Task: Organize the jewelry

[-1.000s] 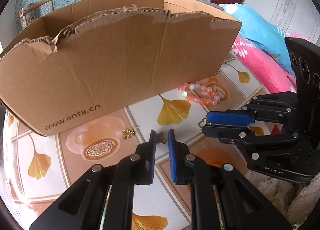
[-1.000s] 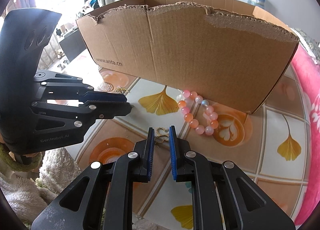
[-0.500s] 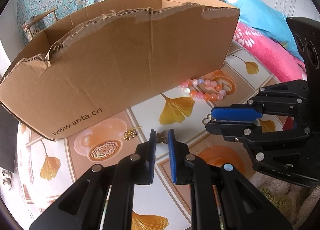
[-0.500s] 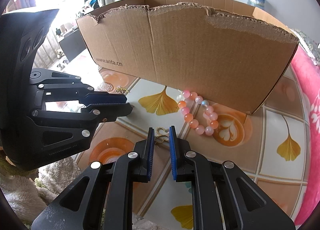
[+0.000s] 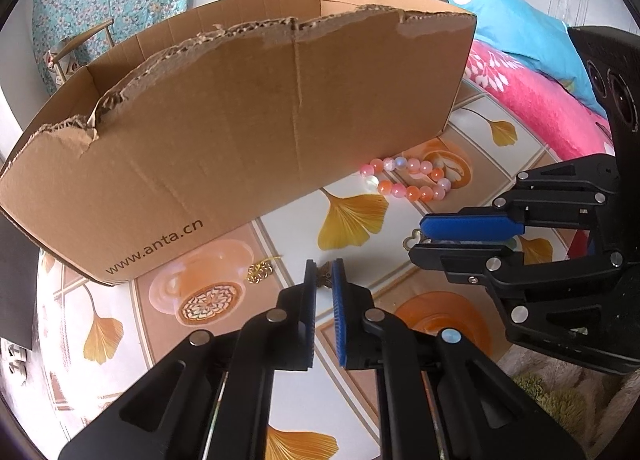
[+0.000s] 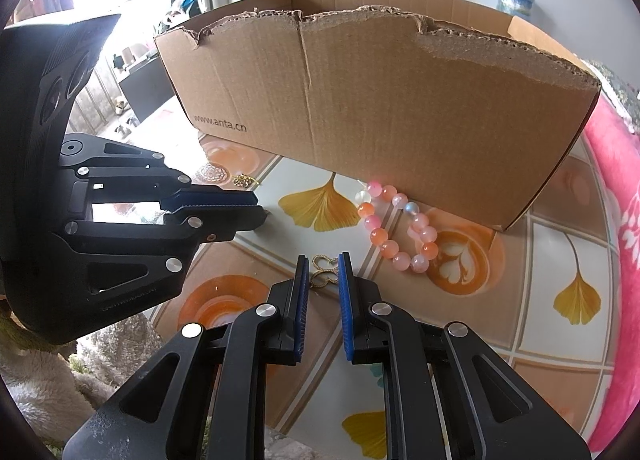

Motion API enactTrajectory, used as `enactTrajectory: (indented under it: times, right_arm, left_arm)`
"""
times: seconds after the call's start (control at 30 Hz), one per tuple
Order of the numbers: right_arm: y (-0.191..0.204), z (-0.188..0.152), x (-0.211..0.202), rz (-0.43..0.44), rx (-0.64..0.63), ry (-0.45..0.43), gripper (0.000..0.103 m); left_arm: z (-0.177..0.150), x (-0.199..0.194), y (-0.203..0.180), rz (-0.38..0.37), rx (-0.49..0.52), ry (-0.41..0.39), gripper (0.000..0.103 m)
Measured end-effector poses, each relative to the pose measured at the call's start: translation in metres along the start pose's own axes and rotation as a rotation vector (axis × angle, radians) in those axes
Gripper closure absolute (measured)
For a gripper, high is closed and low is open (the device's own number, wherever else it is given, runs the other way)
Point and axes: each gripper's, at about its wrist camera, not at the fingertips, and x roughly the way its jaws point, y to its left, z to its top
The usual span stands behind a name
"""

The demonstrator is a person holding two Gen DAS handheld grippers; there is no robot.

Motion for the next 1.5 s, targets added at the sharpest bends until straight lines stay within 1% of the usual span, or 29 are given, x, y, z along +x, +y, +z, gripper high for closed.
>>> enactTrajectory:
  times: [0.37,0.67,0.7,0.73,0.9,1.0,1.1,1.17,1.2,1.27,1.37,1.5]
  right_arm:
    - [0.001,0.000,-0.001,0.001,0.001,-0.004,0.090]
    - [0.003,0.003,-0.017,-0.001,-0.014,-0.044,0.090]
    - [0.003,0.003,-0.019,-0.001,-0.015,-0.050,0.095]
    - [0.004,0.004,-0.022,0.003,-0.019,-0.053,0.103]
    - [0.006,0.009,-0.039,-0.003,-0.035,-0.098,0.103]
    - [0.004,0.010,-0.047,-0.013,-0.044,-0.117,0.103]
    - [0.000,0.007,-0.051,0.023,-0.008,-0.106,0.100]
    - [-0.004,0.005,-0.048,0.056,0.022,-0.077,0.081]
    - [-0.005,0.003,-0.044,0.067,0.039,-0.064,0.066]
    - [-0.001,0.001,-0.039,0.081,0.049,-0.050,0.065]
    - [0.015,-0.001,-0.031,0.087,0.009,-0.025,0.065]
    - [0.029,-0.003,-0.023,0.062,-0.065,-0.009,0.075]
  left_arm:
    - [-0.003,-0.005,0.005,0.000,-0.011,-0.009,0.096]
    - [-0.004,-0.027,0.010,0.010,-0.032,-0.046,0.096]
    - [-0.003,-0.032,0.010,0.012,-0.035,-0.056,0.096]
    - [-0.003,-0.036,0.010,0.016,-0.034,-0.065,0.096]
    - [0.004,-0.064,0.011,0.018,-0.040,-0.135,0.096]
    - [0.005,-0.074,0.013,0.028,-0.038,-0.157,0.096]
    - [0.003,-0.076,0.015,0.040,-0.042,-0.153,0.096]
    - [-0.001,-0.074,0.016,0.037,-0.052,-0.146,0.096]
    - [-0.002,-0.073,0.016,0.034,-0.057,-0.141,0.096]
    - [-0.005,-0.070,0.015,0.026,-0.067,-0.133,0.096]
    - [-0.010,-0.066,0.015,0.020,-0.076,-0.123,0.096]
    - [-0.015,-0.062,0.017,0.016,-0.087,-0.114,0.096]
